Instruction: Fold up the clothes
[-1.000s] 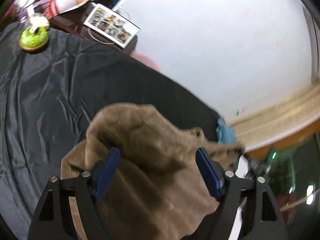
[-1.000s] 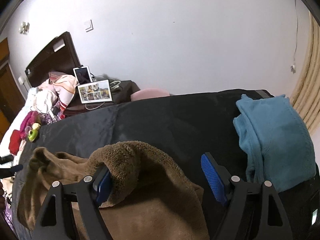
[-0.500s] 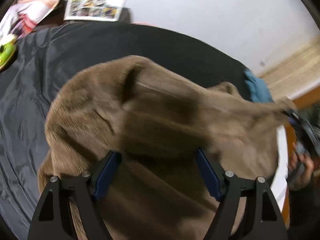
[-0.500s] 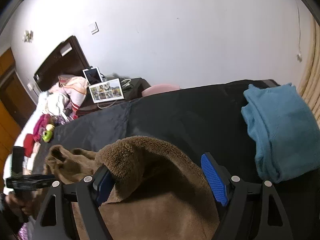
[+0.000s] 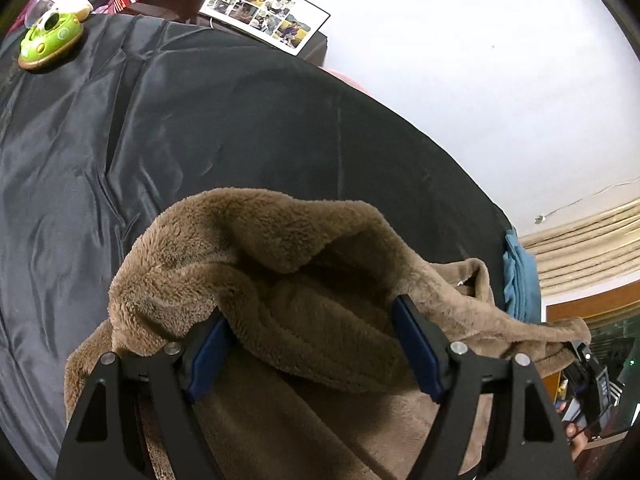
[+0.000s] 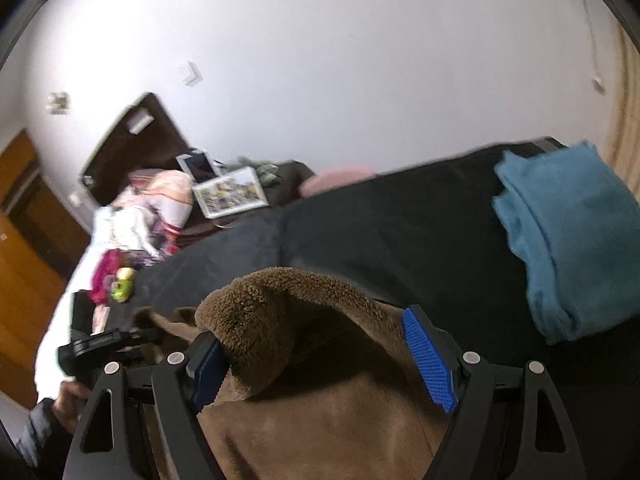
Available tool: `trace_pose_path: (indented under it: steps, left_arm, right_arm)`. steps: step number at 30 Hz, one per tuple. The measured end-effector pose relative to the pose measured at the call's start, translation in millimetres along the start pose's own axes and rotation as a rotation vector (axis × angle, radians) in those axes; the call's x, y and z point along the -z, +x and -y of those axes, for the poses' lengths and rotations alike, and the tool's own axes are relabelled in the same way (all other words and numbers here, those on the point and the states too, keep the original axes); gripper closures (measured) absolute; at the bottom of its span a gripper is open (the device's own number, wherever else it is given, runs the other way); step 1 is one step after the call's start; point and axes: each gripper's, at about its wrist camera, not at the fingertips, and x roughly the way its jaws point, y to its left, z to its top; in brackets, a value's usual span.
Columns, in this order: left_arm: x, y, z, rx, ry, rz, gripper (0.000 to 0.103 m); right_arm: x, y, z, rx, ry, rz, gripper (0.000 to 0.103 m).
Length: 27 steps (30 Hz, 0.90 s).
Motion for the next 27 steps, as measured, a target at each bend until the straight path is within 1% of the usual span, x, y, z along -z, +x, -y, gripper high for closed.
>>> trace_pose_path:
  steps: [4,5,7,8,14,17,21,24,26,27]
  left_arm:
    - [2,1,-2,-0.002,-0.010,0.003,0.022]
    - [3,1,-2,-0.003,-0.009,0.003,0.022]
    - [4,0,-1,-0.008,-0.002,0.001,0.022]
    - [5,0,0,-0.009,0.000,0.000,0.022]
    - [13,-13,1,0.013,0.024,-0.014,0.022]
    - [18,-24,-1,0.003,0.075,-0.015,0.022]
    - [19,-31,1,-0.043,0.166,-0.023,0.022]
    - [26,-23,16,-0.075,0.230,-0.043,0.022]
    - [27,-18,21,-0.099,0.271,-0.062,0.022]
    - [26,-16,21,-0.111,0.277,-0.062,0.022]
  right_arm:
    - [-1,8,2,-0.006,-0.013,-0.055,0.021]
    - [-2,6,3,-0.048,-0.009,-0.054,0.021]
    - [-6,-2,13,-0.179,0.072,-0.030,0.021]
    - [-3,0,12,-0.181,0.056,-0.043,0.021]
    - [24,18,-5,-0.070,-0.157,-0.168,0.020]
    - [37,27,-14,-0.014,-0.263,-0.230,0.020]
    - [55,38,-25,0.061,-0.405,-0.312,0.020]
    - [58,63,-23,0.096,-0.428,-0.337,0.020]
    - [55,81,-19,0.136,-0.426,-0.338,0.020]
    - [50,89,-19,0.153,-0.425,-0.323,0.020]
